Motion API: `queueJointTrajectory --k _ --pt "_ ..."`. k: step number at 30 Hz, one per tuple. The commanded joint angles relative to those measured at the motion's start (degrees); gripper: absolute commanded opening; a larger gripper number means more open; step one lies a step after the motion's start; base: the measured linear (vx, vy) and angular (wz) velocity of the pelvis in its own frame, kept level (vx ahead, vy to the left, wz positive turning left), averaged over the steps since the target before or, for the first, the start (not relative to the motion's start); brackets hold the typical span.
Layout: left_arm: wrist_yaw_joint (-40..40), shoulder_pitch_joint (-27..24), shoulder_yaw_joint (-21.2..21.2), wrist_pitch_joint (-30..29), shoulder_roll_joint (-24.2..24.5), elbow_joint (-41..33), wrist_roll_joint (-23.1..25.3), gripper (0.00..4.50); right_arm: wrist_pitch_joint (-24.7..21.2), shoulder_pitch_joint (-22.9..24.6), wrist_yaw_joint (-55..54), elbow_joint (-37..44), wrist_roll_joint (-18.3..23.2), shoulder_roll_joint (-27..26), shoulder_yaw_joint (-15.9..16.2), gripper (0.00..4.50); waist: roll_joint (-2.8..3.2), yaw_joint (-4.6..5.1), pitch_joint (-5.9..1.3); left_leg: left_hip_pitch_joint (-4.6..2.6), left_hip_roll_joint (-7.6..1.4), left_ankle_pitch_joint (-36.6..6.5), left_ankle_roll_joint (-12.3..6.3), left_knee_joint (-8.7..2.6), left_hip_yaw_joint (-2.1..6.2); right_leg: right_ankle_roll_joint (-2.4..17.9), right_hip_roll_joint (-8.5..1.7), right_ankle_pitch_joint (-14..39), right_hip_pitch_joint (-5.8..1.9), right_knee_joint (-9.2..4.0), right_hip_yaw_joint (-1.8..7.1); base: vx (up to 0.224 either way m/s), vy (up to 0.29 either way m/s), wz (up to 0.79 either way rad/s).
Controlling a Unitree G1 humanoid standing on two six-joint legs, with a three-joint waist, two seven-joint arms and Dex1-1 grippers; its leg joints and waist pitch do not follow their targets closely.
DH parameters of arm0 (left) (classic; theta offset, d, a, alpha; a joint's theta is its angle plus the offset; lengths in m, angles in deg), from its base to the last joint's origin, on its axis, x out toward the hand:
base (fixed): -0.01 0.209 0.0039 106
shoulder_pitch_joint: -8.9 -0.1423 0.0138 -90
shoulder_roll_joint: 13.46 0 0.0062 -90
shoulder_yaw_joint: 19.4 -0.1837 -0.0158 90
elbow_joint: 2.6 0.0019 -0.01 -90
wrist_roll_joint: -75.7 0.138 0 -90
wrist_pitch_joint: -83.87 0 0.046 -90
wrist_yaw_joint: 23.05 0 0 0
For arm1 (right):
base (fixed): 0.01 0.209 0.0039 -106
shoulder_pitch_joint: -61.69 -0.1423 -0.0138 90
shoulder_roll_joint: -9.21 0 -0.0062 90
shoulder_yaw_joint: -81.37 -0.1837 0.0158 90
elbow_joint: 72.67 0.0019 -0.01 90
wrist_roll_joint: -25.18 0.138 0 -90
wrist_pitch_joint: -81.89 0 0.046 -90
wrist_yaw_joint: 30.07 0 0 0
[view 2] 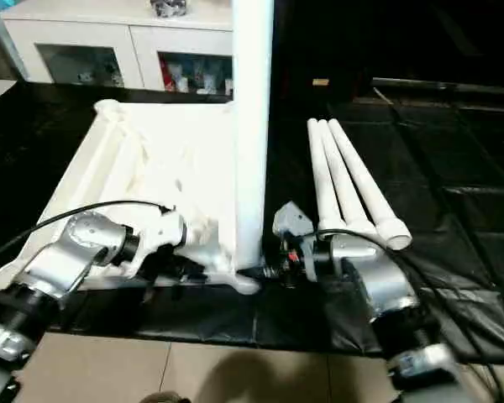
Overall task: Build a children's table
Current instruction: Rotate leg to tighten
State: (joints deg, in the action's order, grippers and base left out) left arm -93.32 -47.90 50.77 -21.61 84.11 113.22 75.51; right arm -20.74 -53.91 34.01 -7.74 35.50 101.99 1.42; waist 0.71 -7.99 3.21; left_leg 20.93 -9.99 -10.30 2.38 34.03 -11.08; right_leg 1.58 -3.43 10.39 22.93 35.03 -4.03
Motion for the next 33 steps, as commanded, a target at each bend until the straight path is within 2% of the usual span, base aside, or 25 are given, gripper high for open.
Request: queueJointTrajectory --k 1,2,4,5,6,7,10,11,12,13,14,15,16,18,19,21,22,23,25,27,29,30,31,32,33 --pt "6.3 2.3 2.2 -3.6 -3.6 -0.4 -1.2 0.00 -2.1 0.6 -8.2 -1.0 -1.1 -4.3 0.6 2.63 -0.21 0.43 -3.59 -1.06 -3.44 -13.8 -0.46 -4.09 2.00 8.9 -5.79 23.0 -2.37 -5.45 3.04 0.000 0.000 0.00" --pt "9.0 2.6 3.3 -5.6 -4.9 -0.5 -1.5 0.00 -2.9 0.6 -12.0 -1.8 -1.0 -6.3 -0.4 2.63 -0.30 0.72 -3.52 -0.82 -3.44 -13.7 -0.22 -4.22 2.03 8.6 -5.76 23.3 -2.53 -5.38 3.07 0.000 0.000 0.00" --pt "14.7 3.2 5.5 -9.5 -7.8 -1.3 -1.9 0.00 -4.2 0.1 -19.4 -3.5 -0.6 -10.6 -2.5 2.62 -0.39 1.72 -3.49 -0.82 -3.27 -14.8 0.65 -4.25 2.22 8.2 -5.83 24.8 -2.46 -5.65 2.89 0.000 0.000 0.00" --pt "15.1 3.2 5.7 -9.8 -8.0 -1.4 -1.9 0.00 -4.3 0.0 -19.9 -3.6 -0.5 -10.9 -2.7 2.62 -0.33 1.98 -3.47 -0.80 -3.31 -14.8 0.68 -4.29 2.23 8.2 -5.86 24.9 -2.45 -5.66 2.95 0.000 0.000 0.00" --pt "18.8 3.3 7.0 -12.6 -10.2 -2.6 -2.0 0.00 -4.7 -0.9 -25.5 -5.6 -0.6 -14.1 -4.2 2.62 -0.34 2.43 -3.56 -0.71 -3.19 -14.5 0.41 -4.22 2.20 8.2 -5.80 24.5 -2.52 -5.70 2.97 0.000 0.000 0.00" --pt "19.2 3.3 7.1 -12.8 -10.4 -2.8 -2.0 0.00 -4.8 -1.0 -26.1 -5.8 -0.6 -14.4 -4.4 2.62 -0.27 2.82 -3.55 -0.68 -3.19 -14.1 0.23 -4.21 2.19 8.5 -5.74 23.6 -2.38 -5.68 3.02 0.000 0.000 0.00" --pt "28.3 3.3 10.0 -18.4 -15.8 -5.8 -1.6 0.00 -3.9 -4.7 -38.6 -11.5 -1.2 -21.1 -7.4 2.62 -0.26 3.42 -3.71 -0.38 -3.07 -12.6 0.12 -4.12 2.21 9.5 -5.65 20.5 -2.63 -5.36 2.96 0.000 0.000 0.00" --pt "28.3 3.3 10.0 -18.4 -15.8 -5.8 -1.6 0.00 -3.9 -4.7 -38.6 -11.5 -1.2 -21.1 -7.4 2.62 -0.18 3.50 -3.76 -0.45 -3.04 -11.9 -0.33 -4.00 2.06 9.8 -5.60 18.7 -2.55 -5.34 3.07 0.000 0.000 0.00" --pt "34.7 3.6 12.3 -19.5 -19.1 -6.6 -1.4 0.00 -3.3 -6.8 -43.6 -13.6 -1.6 -23.5 -8.9 2.62 -0.09 3.75 -3.84 -0.37 -2.99 -11.2 -0.75 -3.83 1.83 10.4 -5.42 16.5 -2.59 -5.13 3.18 0.000 0.000 0.00" --pt "36.3 3.7 12.8 -19.6 -19.9 -6.7 -1.3 0.00 -2.8 -7.3 -44.6 -14.1 -1.8 -24.0 -9.1 2.62 -0.27 3.85 -3.87 -0.39 -3.03 -10.7 -0.83 -3.82 1.82 10.7 -5.36 15.5 -2.56 -5.09 3.16 0.000 0.000 0.00" --pt "36.7 3.8 12.9 -19.6 -20.1 -6.7 -1.3 0.00 -2.7 -7.4 -44.8 -14.2 -1.8 -24.1 -9.2 2.62 -0.23 3.71 -4.02 -0.47 -2.98 -10.2 -0.99 -3.71 1.82 11.0 -5.38 14.6 -2.62 -4.98 3.09 0.000 0.000 0.00" --pt "37.8 3.9 13.3 -19.9 -20.7 -6.9 -1.2 0.00 -2.4 -7.8 -45.5 -14.6 -2.1 -24.5 -9.4 2.62 -0.17 3.63 -4.08 -0.13 -2.92 -8.9 -1.66 -3.69 1.85 11.1 -5.39 12.8 -2.91 -4.81 3.03 0.000 0.000 0.00" --pt "38.3 4.0 12.8 -19.8 -21.1 -7.4 -0.8 0.00 -1.0 -7.9 -46.0 -14.7 -2.9 -24.4 -9.5 2.62 -0.43 3.62 -4.11 -0.03 -3.00 -8.0 -2.35 -3.65 1.77 11.2 -5.29 10.9 -2.90 -4.60 3.04 0.000 0.000 0.00" --pt "38.2 4.0 12.3 -19.8 -21.0 -7.6 -0.6 0.00 -0.4 -7.8 -46.3 -14.9 -3.2 -24.4 -9.8 3.18 -0.33 3.49 -4.30 0.04 -2.99 -6.4 -3.34 -3.50 1.75 11.7 -5.24 7.7 -2.99 -4.18 3.03 0.000 0.000 0.00" --pt "37.8 4.1 12.1 -19.6 -20.7 -7.5 -0.6 0.00 -0.4 -7.7 -46.2 -15.0 -3.4 -24.1 -9.8 3.34 -0.23 3.37 -4.37 0.07 -2.99 -5.6 -3.94 -3.41 1.72 12.0 -5.24 5.9 -3.01 -3.99 3.03 0.000 0.000 0.00" --pt "36.5 4.1 11.3 -18.7 -19.9 -7.5 -0.5 0.00 -0.2 -7.3 -46.2 -14.9 -3.6 -23.6 -9.8 3.50 -0.23 3.51 -4.18 0.24 -2.87 -6.0 -4.47 -3.49 1.73 12.1 -5.24 6.1 -3.09 -4.12 2.96 0.000 0.000 0.00" --pt "36.2 3.9 11.2 -19.1 -19.6 -7.8 -0.6 0.00 0.1 -7.2 -46.5 -14.7 -3.5 -23.2 -10.0 3.59 0.04 3.59 -4.08 -0.03 -3.00 -7.2 -4.16 -3.53 1.71 12.0 -5.27 7.9 -2.89 -4.42 2.97 0.000 0.000 0.00" --pt "35.9 3.9 11.0 -19.0 -19.5 -7.9 -0.6 0.00 0.1 -7.0 -46.5 -14.5 -3.5 -23.0 -10.1 3.68 0.01 3.58 -4.05 -0.10 -3.01 -7.7 -3.95 -3.55 1.69 12.0 -5.26 8.7 -2.88 -4.51 2.98 0.000 0.000 0.00" --pt "35.5 3.8 10.7 -18.6 -19.1 -7.8 -0.5 0.00 1.7 -6.8 -46.8 -14.1 -4.3 -22.4 -10.1 3.85 0.51 3.62 -3.98 -0.22 -3.11 -9.2 -2.95 -3.69 1.79 11.6 -5.25 10.4 -2.79 -4.65 3.03 0.000 0.000 0.00" --pt "35.4 3.7 10.7 -18.5 -19.0 -7.8 -0.5 0.00 2.2 -6.6 -46.8 -13.7 -4.7 -22.1 -9.9 4.03 0.32 3.71 -3.95 -0.25 -3.10 -9.9 -2.41 -3.75 1.77 11.4 -5.24 11.0 -2.81 -4.76 3.04 0.000 0.000 0.00" --pt "34.4 3.5 10.0 -17.8 -18.2 -7.6 -0.4 0.00 2.8 -5.4 -47.4 -11.4 -5.1 -20.8 -10.2 4.21 0.50 3.68 -3.99 -0.26 -3.11 -9.8 -2.27 -3.75 1.78 11.5 -5.15 10.2 -2.80 -4.69 3.11 0.000 0.000 0.00" --pt "34.2 3.4 9.9 -17.6 -17.9 -7.5 -0.3 0.00 2.8 -4.3 -47.0 -9.0 -4.6 -20.1 -10.6 4.29 0.30 3.56 -4.10 -0.25 -3.16 -9.0 -2.46 -3.71 1.77 11.5 -5.09 8.4 -2.92 -4.45 3.14 0.000 0.000 0.00" --pt "34.3 3.4 9.9 -17.5 -17.8 -7.4 -0.2 0.00 2.7 -4.1 -47.0 -8.4 -4.7 -19.8 -10.6 4.39 0.37 3.46 -4.11 -0.21 -3.17 -8.4 -2.73 -3.68 1.77 11.7 -5.08 7.1 -2.92 -4.24 3.15 0.000 0.000 0.00" --pt "34.6 3.4 9.9 -16.9 -17.4 -7.1 -0.1 0.00 2.7 -2.9 -45.9 -5.6 -3.7 -19.3 -11.2 4.46 0.06 3.37 -4.08 -0.22 -3.14 -8.3 -3.02 -3.65 1.70 11.8 -5.08 6.9 -2.94 -4.33 3.15 0.000 0.000 0.00" --pt "34.6 3.4 9.9 -16.7 -17.3 -7.0 0.0 0.00 2.7 -2.6 -45.5 -4.8 -3.3 -19.2 -11.4 4.46 0.13 3.23 -4.05 -0.20 -3.11 -8.4 -3.17 -3.64 1.70 11.7 -5.15 7.1 -2.99 -4.32 3.18 0.000 0.000 0.00"
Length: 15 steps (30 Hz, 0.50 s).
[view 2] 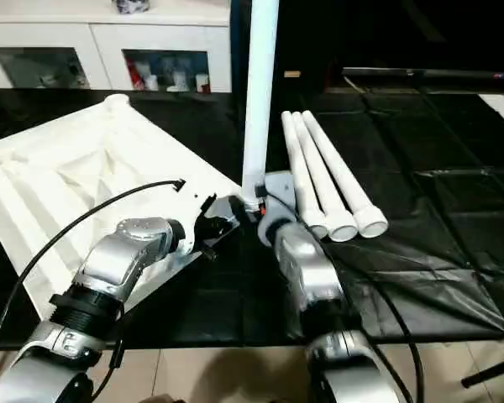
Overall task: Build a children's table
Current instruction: Rotate leg to tighten
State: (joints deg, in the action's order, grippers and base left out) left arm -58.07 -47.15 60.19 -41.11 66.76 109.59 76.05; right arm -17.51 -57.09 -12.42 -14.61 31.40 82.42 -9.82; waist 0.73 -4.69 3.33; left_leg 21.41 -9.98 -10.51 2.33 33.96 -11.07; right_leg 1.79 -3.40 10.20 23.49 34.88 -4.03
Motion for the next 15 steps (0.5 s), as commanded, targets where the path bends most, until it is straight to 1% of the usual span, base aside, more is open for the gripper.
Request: queueJointTrajectory --k 1,2,3,4,5,6,7,8,9,10,11,12,13,14,15 --pt "-0.9 2.4 1.3 4.1 0.4 -3.1 -1.2 0.00 -1.9 2.5 0.9 7.3 2.8 0.6 -1.7 4.46 -0.04 -0.19 -4.09 -0.64 -3.10 -8.2 -3.40 -3.60 1.67 11.1 -5.21 8.2 -3.61 -4.28 3.22 0.000 0.000 0.00" --pt "-0.9 2.3 1.3 4.1 0.5 -3.1 -1.3 0.00 -2.0 2.6 0.8 7.4 2.8 0.7 -1.7 4.46 -0.08 -0.34 -4.08 -0.70 -3.21 -8.2 -3.48 -3.63 1.66 10.7 -5.24 8.7 -3.53 -4.36 3.27 0.000 0.000 0.00" --pt "-0.3 1.9 2.4 4.5 0.3 -3.2 -2.0 0.27 -1.7 3.8 0.5 10.4 3.5 0.8 -2.2 4.49 -0.11 -0.43 -4.10 -0.67 -3.23 -7.9 -3.29 -3.69 1.75 10.3 -5.23 9.3 -3.50 -4.31 3.23 0.000 0.000 0.00" --pt "-0.2 1.8 2.5 4.5 0.3 -3.2 -2.0 0.55 -1.7 3.8 0.5 10.5 3.5 0.8 -2.3 4.50 -0.10 -0.44 -4.12 -0.66 -3.23 -8.0 -3.22 -3.69 1.74 10.2 -5.23 9.6 -3.47 -4.37 3.20 0.000 0.000 0.00" --pt "-0.3 1.2 3.4 4.9 0.1 -3.3 -2.9 0.55 -1.6 4.9 0.4 13.3 4.7 0.5 -2.9 4.50 -0.31 -0.49 -4.07 -0.74 -3.23 -8.3 -3.07 -3.71 1.71 10.1 -5.31 10.5 -3.36 -4.46 3.22 0.000 0.000 0.00" --pt "-0.4 1.0 3.6 5.1 0.1 -3.4 -3.1 0.58 -1.6 5.2 0.4 14.0 5.1 0.4 -3.1 4.50 -0.30 -0.56 -3.96 -0.78 -3.31 -8.9 -2.79 -3.75 1.67 9.9 -5.43 11.7 -3.31 -4.60 3.26 0.000 0.000 0.00" --pt "-0.3 0.2 4.3 6.3 0.1 -3.7 -3.8 0.61 -2.7 6.8 0.3 18.0 6.7 0.0 -3.7 4.50 -0.56 -0.48 -3.88 -0.61 -3.23 -9.1 -2.83 -3.83 1.68 9.5 -5.32 12.5 -3.36 -4.64 3.26 0.000 0.000 0.00" --pt "-0.5 -0.2 5.0 7.0 0.0 -4.0 -4.5 0.82 -3.6 8.0 0.3 20.7 7.7 -0.1 -3.9 4.50 -0.48 -0.63 -3.84 -0.72 -3.24 -9.2 -2.92 -3.81 1.65 9.1 -5.29 12.8 -3.23 -4.76 3.31 0.000 0.000 0.00" --pt "-0.7 -0.6 5.6 7.4 -0.1 -4.2 -5.3 0.93 -4.4 9.1 0.4 22.8 8.1 -0.1 -3.8 4.50 -0.59 -0.47 -3.81 -0.71 -3.20 -9.6 -2.84 -3.96 1.70 8.4 -5.15 13.8 -3.14 -4.75 3.22 0.000 0.000 0.00" --pt "-0.7 -0.6 5.6 7.4 -0.1 -4.2 -5.3 0.98 -4.4 9.1 0.4 22.8 8.1 -0.1 -3.8 4.50 -0.59 -0.47 -3.81 -0.71 -3.20 -9.6 -2.84 -3.96 1.70 8.4 -5.15 13.8 -3.14 -4.75 3.22 0.000 0.000 0.00" --pt "-1.1 -0.9 6.0 7.8 0.0 -4.4 -6.0 0.98 -5.1 10.1 0.7 24.8 8.4 0.0 -3.5 4.50 -0.54 -0.48 -3.77 -0.75 -3.19 -10.0 -2.58 -3.98 1.69 8.1 -5.19 14.8 -3.04 -4.89 3.22 0.000 0.000 0.00" --pt "-1.9 -1.4 6.8 7.8 0.3 -4.7 -7.1 0.98 -6.2 12.1 2.1 28.1 9.1 0.3 -2.3 4.50 -0.73 -0.53 -3.65 -0.78 -3.04 -10.5 -2.55 -3.98 1.60 7.5 -5.14 16.4 -3.00 -5.19 3.25 0.000 0.000 0.00" --pt "-2.0 -1.4 6.9 7.8 0.4 -4.7 -7.2 0.98 -6.4 12.4 2.3 28.6 9.2 0.4 -2.1 4.50 -0.68 -0.60 -3.62 -0.66 -3.06 -10.8 -2.37 -4.03 1.66 6.8 -5.19 17.6 -2.99 -5.22 3.30 0.000 0.000 0.00" --pt "-1.7 -1.5 7.9 7.6 1.1 -4.8 -7.6 0.98 -7.2 13.8 3.4 30.4 9.3 0.9 -0.6 4.50 -0.55 -0.55 -3.70 -0.72 -3.15 -10.9 -2.22 -4.09 1.75 6.8 -5.15 17.3 -2.95 -5.12 3.32 0.000 0.000 0.00" --pt "-1.4 -1.5 8.3 7.5 1.4 -4.8 -7.7 0.98 -7.5 14.2 3.8 30.8 9.3 1.1 -0.2 4.50 -0.51 -0.49 -3.63 -0.65 -3.16 -10.9 -2.09 -4.12 1.76 6.7 -5.06 17.0 -2.92 -5.23 3.27 0.000 0.000 0.00"
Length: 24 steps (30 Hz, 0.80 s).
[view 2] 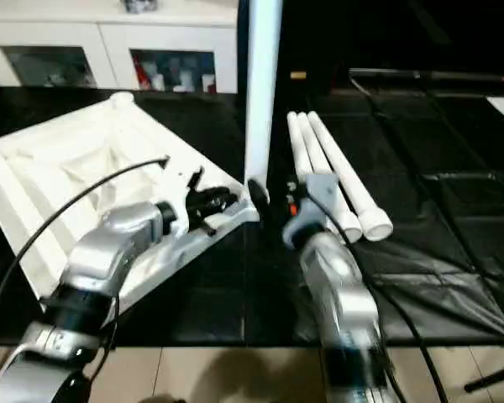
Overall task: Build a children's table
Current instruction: Rotate leg to tighten, then rotate table base
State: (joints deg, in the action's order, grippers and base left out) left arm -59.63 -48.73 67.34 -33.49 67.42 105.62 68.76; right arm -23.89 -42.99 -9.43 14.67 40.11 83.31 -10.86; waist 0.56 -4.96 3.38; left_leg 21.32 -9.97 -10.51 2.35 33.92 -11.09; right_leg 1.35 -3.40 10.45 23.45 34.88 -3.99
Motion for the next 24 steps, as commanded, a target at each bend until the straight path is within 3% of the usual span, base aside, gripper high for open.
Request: queueJointTrajectory --k 1,5,6,8,9,10,11,12,14,15,16,17,22,24 --pt "0.6 0.1 1.8 -0.3 1.1 -0.8 -0.6 0.98 -1.6 0.7 1.3 2.1 0.6 0.5 1.5 4.50 -0.40 -0.15 -3.69 -0.53 -3.17 -11.1 -1.93 -4.14 1.84 7.1 -5.12 16.7 -2.94 -5.13 3.23 0.000 0.000 0.00" --pt "6.0 0.0 7.8 -1.8 9.5 -2.0 2.0 0.98 -5.1 4.0 2.7 4.3 -1.1 2.8 5.2 4.50 -0.05 0.11 -3.62 -0.48 -2.97 -12.7 -1.10 -4.28 2.03 6.3 -4.95 17.8 -2.98 -5.20 3.17 0.000 0.000 0.00" --pt "5.1 -1.6 9.1 -3.1 14.9 -4.8 3.5 0.69 -7.3 4.8 2.9 3.9 -2.8 3.9 7.0 4.50 0.58 0.22 -3.67 -0.69 -3.06 -12.6 -0.50 -4.35 2.25 6.2 -4.92 17.4 -2.86 -5.01 3.19 0.000 0.000 0.00" --pt "5.1 -1.6 9.1 -3.1 14.9 -4.8 3.5 0.62 -7.3 4.8 2.9 3.9 -2.8 3.9 7.0 4.50 0.43 0.74 -3.66 -0.53 -3.00 -12.4 -0.33 -4.43 2.12 6.4 -4.63 16.6 -2.87 -4.99 3.21 0.000 0.000 0.00" --pt "3.3 -3.8 9.7 -6.2 19.7 -8.7 4.6 0.62 -8.3 5.2 3.5 3.5 -4.2 5.0 9.0 4.50 0.86 0.62 -3.68 -1.07 -3.23 -12.8 0.19 -4.29 2.15 7.3 -4.73 15.6 -2.53 -4.88 3.29 0.000 0.000 0.00" --pt "2.0 -4.9 9.5 -8.2 22.2 -10.6 5.3 0.56 -9.2 5.1 3.5 3.1 -4.6 5.3 9.7 4.50 1.22 0.60 -3.61 -0.90 -3.30 -12.6 0.43 -4.48 2.19 8.2 -4.62 14.1 -2.62 -4.58 3.29 0.000 0.000 0.00" --pt "1.7 -5.2 9.4 -8.6 22.7 -11.0 5.4 0.43 -9.4 5.1 3.5 3.0 -4.6 5.4 9.9 4.50 1.15 0.56 -3.67 -1.10 -3.37 -12.7 0.63 -4.43 2.13 8.5 -4.62 13.5 -2.52 -4.49 3.32 0.000 0.000 0.00" --pt "0.3 -6.8 8.7 -10.1 26.2 -12.7 7.1 0.29 -10.6 4.7 3.8 2.1 -5.1 5.8 10.9 4.50 0.96 0.38 -3.53 -1.28 -3.37 -13.2 0.63 -4.42 2.02 9.0 -4.68 13.8 -2.36 -4.59 3.40 0.000 0.000 0.00" --pt "-0.5 -8.8 6.9 -11.6 30.9 -13.9 9.8 0.19 -11.2 3.8 4.1 0.5 -6.2 6.4 12.6 4.50 1.14 0.29 -3.39 -1.15 -3.30 -14.1 0.81 -4.64 2.10 8.7 -4.69 15.3 -2.34 -4.60 3.47 0.000 0.000 0.00" --pt "-0.8 -9.8 5.7 -12.1 33.5 -14.4 11.0 0.13 -12.0 3.3 4.1 0.1 -6.2 6.5 13.0 4.50 1.30 0.14 -3.38 -1.53 -3.36 -15.4 1.36 -4.64 2.18 8.4 -4.73 16.7 -2.08 -4.78 3.47 0.000 0.000 0.00" --pt "-0.9 -10.1 5.3 -12.3 34.4 -14.5 11.5 0.06 -12.3 3.1 4.1 0.0 -6.1 6.4 13.2 4.50 0.74 0.20 -3.27 -1.45 -3.35 -15.9 1.41 -4.68 2.06 8.2 -4.69 17.2 -2.08 -4.92 3.55 0.000 0.000 0.00" --pt "-1.3 -11.2 4.1 -12.9 37.3 -14.7 12.9 0.02 -13.2 2.4 4.2 -0.5 -6.2 6.3 13.7 4.50 0.94 0.10 -3.23 -1.45 -3.37 -16.8 1.95 -4.89 2.29 7.9 -4.79 18.3 -2.07 -4.74 3.62 0.000 0.000 0.00" --pt "-2.3 -13.4 2.1 -14.8 40.9 -14.0 14.7 0.02 -13.1 -0.8 4.6 -4.3 -7.6 5.4 14.7 4.50 1.30 0.19 -3.10 -1.91 -3.32 -19.2 3.19 -4.92 2.38 7.9 -4.99 19.8 -1.71 -4.97 3.76 0.000 0.000 0.00" --pt "-4.0 -14.9 -0.2 -16.9 42.6 -14.8 15.5 0.02 -13.3 -2.4 3.9 -6.6 -8.3 5.3 15.0 4.50 1.33 0.11 -3.32 -1.66 -3.37 -17.9 3.50 -4.97 2.45 8.5 -4.98 16.9 -2.09 -4.50 3.77 0.000 0.000 0.00"
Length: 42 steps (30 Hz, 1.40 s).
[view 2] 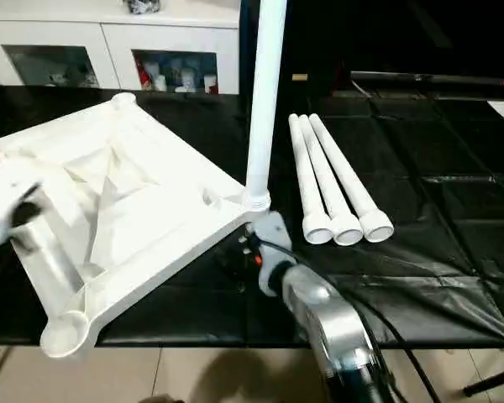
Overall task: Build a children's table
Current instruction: Rotate table base
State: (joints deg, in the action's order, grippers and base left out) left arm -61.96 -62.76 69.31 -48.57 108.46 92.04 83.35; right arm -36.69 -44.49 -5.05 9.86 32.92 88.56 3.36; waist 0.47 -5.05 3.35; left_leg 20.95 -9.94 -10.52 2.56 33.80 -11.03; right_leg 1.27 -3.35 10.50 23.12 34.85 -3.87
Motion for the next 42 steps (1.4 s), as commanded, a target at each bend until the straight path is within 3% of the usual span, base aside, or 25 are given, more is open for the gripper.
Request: queueJointTrajectory --k 1,4,8,11,12,15,19,25,26,27,29,32,33,35,36,38,39,42 --pt "-1.9 -1.0 -2.4 -2.1 1.8 -1.5 1.0 0.02 -0.6 -1.1 -0.7 -2.1 -1.2 0.1 0.8 4.50 1.41 0.23 -3.36 -1.25 -3.36 -17.4 3.28 -4.83 2.38 8.8 -5.02 16.0 -1.76 -4.35 3.65 0.000 0.000 0.00" --pt "-2.5 -1.3 -3.5 -3.8 2.0 -2.2 0.9 0.02 -0.7 -2.0 -0.7 -3.3 -1.0 0.0 0.9 4.50 1.31 0.13 -3.49 -1.24 -3.24 -15.7 2.83 -4.53 2.14 9.8 -5.09 13.5 -1.94 -4.22 3.71 0.000 0.000 0.00" --pt "-6.5 -2.9 -5.9 -4.4 3.1 -4.4 -0.8 0.02 0.6 -3.6 -0.7 -6.4 -1.5 -0.7 1.2 4.50 1.03 0.14 -3.36 -1.05 -3.27 -15.9 2.53 -4.62 2.24 9.6 -5.20 15.0 -2.11 -4.33 3.63 0.000 0.000 0.00" --pt "-10.7 -4.0 -7.6 -5.2 2.9 -7.0 -3.5 0.02 2.8 -6.0 -1.2 -11.1 -2.6 -1.7 1.0 4.50 1.44 0.19 -3.31 -1.28 -3.36 -17.2 3.00 -4.67 2.32 9.9 -5.33 17.3 -1.81 -4.55 3.64 0.000 0.000 0.00" --pt "-15.7 -5.2 -9.6 -6.7 3.3 -11.2 -7.3 0.02 3.9 -8.1 -1.7 -14.6 -2.6 -2.5 0.5 4.50 1.35 0.30 -3.36 -1.27 -3.38 -17.3 3.27 -4.61 2.31 10.3 -5.43 16.8 -1.85 -4.30 3.70 0.000 0.000 0.00" --pt "-21.9 -6.4 -12.3 -6.3 4.1 -15.5 -11.1 0.02 5.0 -10.4 -2.2 -18.1 -2.5 -3.2 0.1 4.50 1.42 0.27 -3.27 -1.35 -3.33 -17.5 3.26 -4.65 2.15 10.4 -5.16 16.8 -1.77 -4.38 3.69 0.000 0.000 0.00" --pt "-26.2 -7.3 -14.3 -4.1 4.4 -18.0 -13.3 0.02 6.3 -12.0 -2.7 -20.4 -2.8 -3.8 -0.5 4.50 1.25 0.44 -3.21 -1.34 -3.21 -17.3 3.39 -4.64 2.15 9.7 -5.10 17.6 -1.86 -4.37 3.66 0.000 0.000 0.00" --pt "-28.8 -4.9 -14.7 -5.9 -1.2 -20.3 -19.5 0.02 9.3 -15.2 -3.2 -25.0 -3.5 -4.2 -1.3 4.50 1.15 1.46 -3.49 -0.85 -2.95 -14.3 3.27 -4.34 1.94 11.2 -5.01 13.2 -2.48 -3.82 3.61 0.000 0.000 0.00" --pt "-28.4 -4.1 -14.8 -5.7 -2.4 -19.7 -19.6 0.02 9.7 -15.5 -3.3 -25.4 -3.8 -4.1 -1.2 4.50 1.87 1.52 -3.53 -0.97 -2.94 -14.4 3.44 -4.26 1.96 11.3 -4.97 13.0 -2.44 -3.77 3.59 0.000 0.000 0.00" --pt "-26.5 -2.0 -15.5 -4.5 -5.6 -17.2 -18.7 0.02 10.2 -16.1 -3.4 -26.0 -3.9 -4.1 -1.4 4.50 1.56 1.78 -3.65 -0.91 -2.87 -13.7 3.10 -4.15 1.85 11.6 -4.73 11.5 -2.67 -3.84 3.54 0.000 0.000 0.00" --pt "-25.1 -0.7 -16.1 -3.0 -7.4 -15.3 -17.5 0.02 10.7 -16.5 -3.5 -26.5 -3.9 -4.2 -1.8 4.50 1.50 1.87 -3.62 -0.93 -2.78 -13.7 2.99 -4.04 1.84 11.8 -4.70 11.5 -2.70 -3.83 3.48 0.000 0.000 0.00" --pt "-16.2 4.9 -16.9 3.6 -14.2 -3.9 -11.7 0.02 12.2 -17.4 -4.6 -27.3 -4.8 -3.9 -2.6 4.50 1.16 1.90 -3.68 -0.74 -2.73 -13.3 2.28 -3.91 1.79 10.9 -4.70 12.5 -2.92 -4.10 3.48 0.000 0.000 0.00" --pt "-14.4 6.3 -17.2 5.5 -15.3 -1.0 -10.5 0.02 12.8 -17.7 -5.0 -27.3 -5.3 -3.6 -2.7 4.50 0.90 1.95 -3.85 -0.47 -2.70 -12.5 2.09 -3.88 1.93 10.6 -4.82 11.9 -3.33 -4.01 3.43 0.000 0.000 0.00" --pt "-12.2 8.1 -17.2 7.4 -16.6 2.7 -9.5 0.02 13.6 -18.1 -5.5 -27.1 -5.8 -3.4 -2.9 4.50 0.87 2.04 -3.97 -0.41 -2.66 -11.8 1.83 -3.82 1.99 10.4 -4.81 11.4 -3.39 -3.92 3.37 0.000 0.000 0.00" --pt "-11.1 9.1 -17.1 8.2 -17.3 4.7 -9.0 0.02 13.8 -18.4 -5.8 -26.9 -5.8 -3.3 -3.2 4.50 1.64 2.06 -4.10 -0.62 -2.62 -11.5 1.78 -3.60 1.99 10.5 -4.82 10.6 -3.22 -3.78 3.38 0.000 0.000 0.00" --pt "-9.6 10.5 -17.4 10.3 -18.1 7.5 -8.0 0.02 14.1 -18.8 -6.5 -26.3 -5.8 -3.1 -3.7 4.50 1.53 2.32 -4.12 -0.61 -2.68 -11.5 1.56 -3.60 1.95 11.1 -4.63 9.1 -3.18 -3.84 3.28 0.000 0.000 0.00" --pt "-7.9 11.9 -17.3 12.1 -19.2 10.9 -7.1 0.02 14.4 -19.4 -7.7 -25.3 -5.9 -2.7 -4.6 4.50 2.09 2.24 -4.24 -0.64 -2.70 -11.0 1.44 -3.48 2.04 11.6 -4.66 7.7 -3.29 -3.59 3.27 0.000 0.000 0.00" --pt "-6.3 13.3 -17.1 14.7 -20.0 14.3 -6.3 0.02 14.5 -20.5 -10.6 -24.3 -5.7 -2.3 -6.9 4.50 1.85 2.13 -4.38 -0.67 -2.75 -10.4 1.23 -3.39 1.96 12.5 -4.67 5.9 -3.37 -3.45 3.21 0.000 0.000 0.00"
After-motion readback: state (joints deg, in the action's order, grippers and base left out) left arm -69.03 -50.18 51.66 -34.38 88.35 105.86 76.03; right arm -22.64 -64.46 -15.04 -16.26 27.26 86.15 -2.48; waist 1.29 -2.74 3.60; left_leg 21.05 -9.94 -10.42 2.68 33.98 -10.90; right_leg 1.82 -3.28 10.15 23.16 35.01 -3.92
